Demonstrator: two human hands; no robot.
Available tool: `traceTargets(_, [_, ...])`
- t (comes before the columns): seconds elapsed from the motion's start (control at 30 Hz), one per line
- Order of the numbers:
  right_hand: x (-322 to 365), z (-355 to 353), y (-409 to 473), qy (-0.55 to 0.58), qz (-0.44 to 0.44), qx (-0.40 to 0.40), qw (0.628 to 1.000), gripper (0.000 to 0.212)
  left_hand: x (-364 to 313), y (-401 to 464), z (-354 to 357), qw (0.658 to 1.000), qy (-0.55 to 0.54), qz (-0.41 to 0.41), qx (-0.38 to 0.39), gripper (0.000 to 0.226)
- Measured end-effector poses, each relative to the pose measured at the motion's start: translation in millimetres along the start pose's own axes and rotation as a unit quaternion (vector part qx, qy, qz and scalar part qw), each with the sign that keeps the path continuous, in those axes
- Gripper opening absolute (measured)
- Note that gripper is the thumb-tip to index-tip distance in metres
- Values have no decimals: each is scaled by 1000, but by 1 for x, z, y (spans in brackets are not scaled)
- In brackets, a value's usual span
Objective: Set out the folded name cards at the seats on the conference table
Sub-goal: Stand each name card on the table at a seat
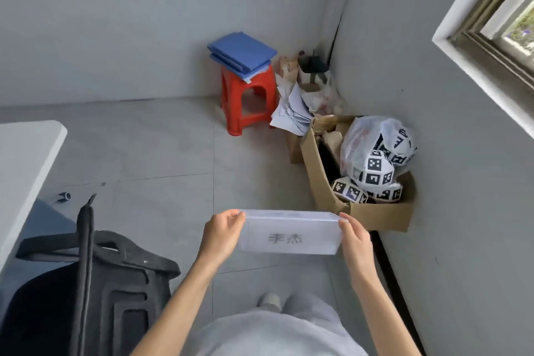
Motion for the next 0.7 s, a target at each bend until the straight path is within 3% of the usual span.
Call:
traceTargets(0.1, [32,31,59,-23,-17,33,999,36,-22,50,-13,1000,-11,-4,-29,15])
traceTargets(0.2, [61,70,123,-36,-39,67,996,36,-37,107,-24,996,-41,-28,-74,25])
traceTargets(0.37, [118,159,238,-76,-77,171,979,38,-49,204,-52,975,-107,-87,-174,28])
traceTargets(0.57, [221,288,329,-171,-197,346,901,27,-65,282,-110,913,-175,-147,-339,25])
traceTargets(0.7, [266,382,355,-210,-256,430,840,31,-58,314,-153,867,-193,-191,-417,34])
Point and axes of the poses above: each hand's wrist, its own y-axis towards the middle knuckle, its own z-axis out of the palm, x = y × z, the point moved 1 cm from there along y, towards the middle knuckle, and after that the axes turned 3 degrees about -z, right-handed, at the moved point
